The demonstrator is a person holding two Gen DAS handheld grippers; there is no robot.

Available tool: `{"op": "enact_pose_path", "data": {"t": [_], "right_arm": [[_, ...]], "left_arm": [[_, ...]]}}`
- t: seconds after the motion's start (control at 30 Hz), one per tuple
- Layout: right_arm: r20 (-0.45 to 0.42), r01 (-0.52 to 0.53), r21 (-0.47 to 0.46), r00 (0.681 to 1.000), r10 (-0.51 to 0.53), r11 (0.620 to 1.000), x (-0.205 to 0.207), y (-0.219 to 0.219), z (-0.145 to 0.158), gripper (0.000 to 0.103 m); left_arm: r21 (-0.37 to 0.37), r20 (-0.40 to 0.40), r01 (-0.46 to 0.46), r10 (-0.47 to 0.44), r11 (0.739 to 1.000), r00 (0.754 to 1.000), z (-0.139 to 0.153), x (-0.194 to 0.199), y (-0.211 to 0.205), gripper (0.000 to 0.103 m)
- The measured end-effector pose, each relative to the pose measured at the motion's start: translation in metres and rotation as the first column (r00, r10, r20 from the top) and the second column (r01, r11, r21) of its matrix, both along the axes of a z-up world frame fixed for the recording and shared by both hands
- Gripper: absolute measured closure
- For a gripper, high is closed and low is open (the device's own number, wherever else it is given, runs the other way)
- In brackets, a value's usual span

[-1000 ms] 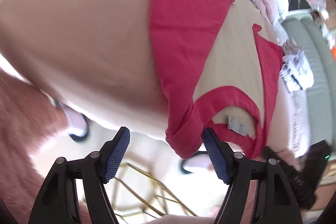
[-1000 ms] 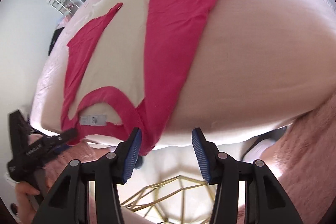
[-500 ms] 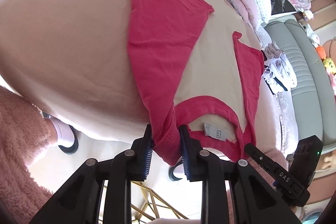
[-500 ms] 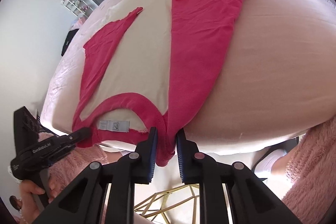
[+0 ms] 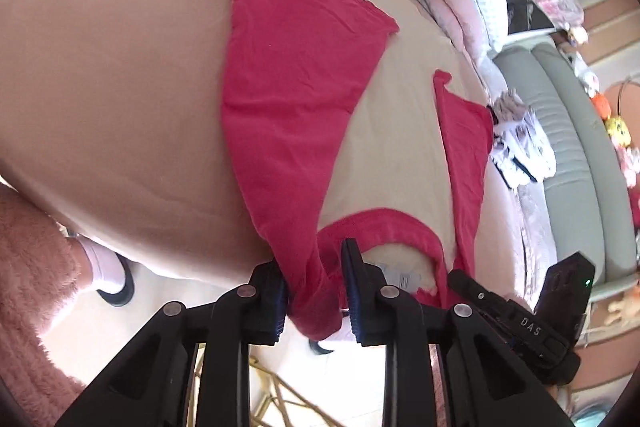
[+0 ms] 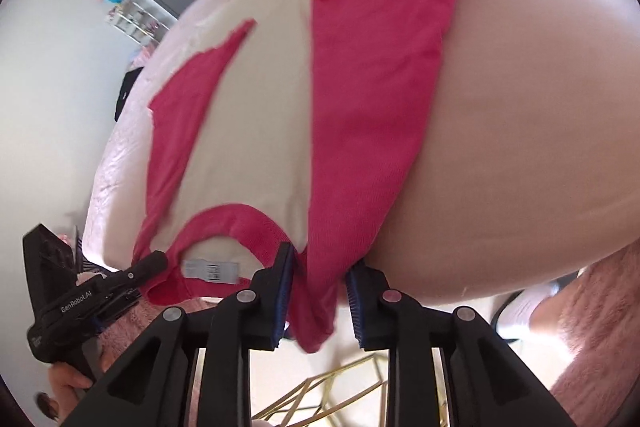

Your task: Fold clothes

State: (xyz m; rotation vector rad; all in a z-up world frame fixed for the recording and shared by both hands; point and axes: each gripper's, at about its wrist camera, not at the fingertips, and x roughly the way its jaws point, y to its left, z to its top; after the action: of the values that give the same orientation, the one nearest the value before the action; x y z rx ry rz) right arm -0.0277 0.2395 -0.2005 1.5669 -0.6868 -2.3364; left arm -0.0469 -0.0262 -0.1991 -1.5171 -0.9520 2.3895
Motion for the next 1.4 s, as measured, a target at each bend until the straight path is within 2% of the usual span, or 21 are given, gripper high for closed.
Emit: {"op": "enact_pose_path", "data": {"t": [0.07, 0.1, 0.17, 0.23, 0.27, 0.33, 0.37, 0.4, 0.47, 0.5, 0.53, 0.63, 0.7, 0.77, 0.8, 0.83, 0.97, 1.13, 1.27, 1.4], "right_arm": [[-0.004, 0.003, -0.033, 1.000, -0.003, 0.999, -0.005, -0.001, -0.002, 0.069], [-0.010, -0.004, -0.030, 1.000, 0.004, 1.000, -0.006, -0.003, 0.000, 0.068], [-0.024, -0.024, -0.007, 0.999, 0.024, 1.000, -0.007, -0.009, 0.001, 0.068], [-0.040, -0.037, 0.016, 0.999, 0.037, 0.999, -0.005, -0.013, 0.000, 0.068], [-0.047, -0.034, 0.020, 0.998, 0.035, 0.999, -0.004, -0.013, -0.001, 0.068], [-0.059, -0.036, 0.029, 0.998, 0.037, 0.999, -0.006, -0.015, -0.003, 0.068], [-0.069, -0.047, 0.048, 0.996, 0.051, 0.998, -0.008, -0.017, -0.003, 0.068], [-0.077, -0.059, 0.072, 0.995, 0.064, 0.996, -0.009, -0.019, -0.002, 0.068], [-0.090, -0.064, 0.105, 0.993, 0.074, 0.992, -0.011, -0.022, 0.000, 0.072], [-0.095, -0.065, 0.117, 0.993, 0.076, 0.991, -0.012, -0.023, 0.001, 0.076], [-0.094, -0.056, 0.109, 0.993, 0.066, 0.992, -0.014, -0.020, 0.000, 0.087], [-0.066, -0.014, 0.023, 0.998, 0.016, 1.000, -0.022, -0.006, -0.009, 0.094], [-0.070, 0.015, -0.012, 0.997, -0.016, 1.000, -0.027, -0.005, -0.012, 0.090], [-0.082, 0.011, 0.016, 0.997, -0.010, 1.000, -0.027, -0.010, -0.009, 0.090], [-0.087, 0.004, 0.027, 0.996, -0.002, 1.000, -0.025, -0.011, -0.007, 0.091], [-0.090, 0.001, 0.033, 0.996, 0.002, 0.999, -0.022, -0.011, -0.004, 0.096], [-0.096, 0.001, 0.022, 0.995, 0.001, 1.000, -0.014, -0.006, 0.007, 0.100], [-0.170, -0.028, 0.040, 0.985, 0.034, 0.999, -0.002, -0.008, 0.040, 0.100], [-0.181, -0.035, 0.028, 0.983, 0.040, 0.999, 0.007, 0.000, 0.054, 0.100], [-0.149, -0.049, 0.046, 0.987, 0.055, 0.998, 0.029, 0.004, 0.053, 0.100]], "left_arm": [[0.003, -0.014, 0.004, -0.004, 1.000, 1.000, -0.001, -0.004, 0.003, 0.075], [0.002, -0.023, 0.009, -0.009, 1.000, 1.000, -0.001, -0.006, 0.005, 0.066], [0.002, -0.047, 0.010, -0.010, 1.000, 0.999, -0.001, -0.006, 0.010, 0.057], [-0.022, -0.060, 0.006, -0.007, 1.000, 0.998, 0.000, -0.005, 0.013, 0.055], [-0.045, -0.060, 0.008, -0.011, 0.999, 0.998, 0.000, -0.005, 0.014, 0.055], [-0.091, -0.060, 0.014, -0.020, 0.996, 0.998, 0.001, -0.005, 0.016, 0.066], [-0.114, -0.060, 0.017, -0.024, 0.993, 0.998, 0.001, -0.006, 0.017, 0.080], [-0.110, -0.056, 0.015, -0.022, 0.994, 0.998, 0.000, -0.006, 0.015, 0.088], [-0.069, -0.046, 0.006, -0.009, 0.998, 0.999, -0.002, -0.008, 0.006, 0.091], [-0.055, -0.040, 0.004, -0.007, 0.998, 0.999, -0.003, -0.010, 0.004, 0.091], [-0.047, -0.035, 0.006, -0.008, 0.999, 0.999, -0.004, -0.012, 0.004, 0.091], [-0.043, -0.037, -0.006, 0.004, 0.999, 0.999, -0.006, -0.019, 0.006, 0.091], [-0.069, -0.046, -0.003, 0.000, 0.998, 0.999, -0.005, -0.021, 0.010, 0.091], [-0.107, -0.055, 0.016, -0.022, 0.994, 0.998, 0.001, -0.020, 0.015, 0.094], [-0.124, -0.059, 0.024, -0.032, 0.992, 0.998, 0.003, -0.017, 0.017, 0.098], [-0.127, -0.059, 0.026, -0.034, 0.992, 0.998, 0.005, -0.015, 0.017, 0.098], [-0.115, -0.074, 0.003, -0.011, 0.993, 0.997, 0.016, -0.007, 0.014, 0.099], [-0.112, -0.107, 0.009, -0.022, 0.994, 0.994, 0.041, -0.003, 0.013, 0.099], [-0.108, -0.090, 0.044, -0.054, 0.993, 0.994, 0.052, 0.005, 0.013, 0.099], [-0.114, -0.047, 0.086, -0.092, 0.990, 0.995, 0.054, 0.028, 0.015, 0.099]]}}
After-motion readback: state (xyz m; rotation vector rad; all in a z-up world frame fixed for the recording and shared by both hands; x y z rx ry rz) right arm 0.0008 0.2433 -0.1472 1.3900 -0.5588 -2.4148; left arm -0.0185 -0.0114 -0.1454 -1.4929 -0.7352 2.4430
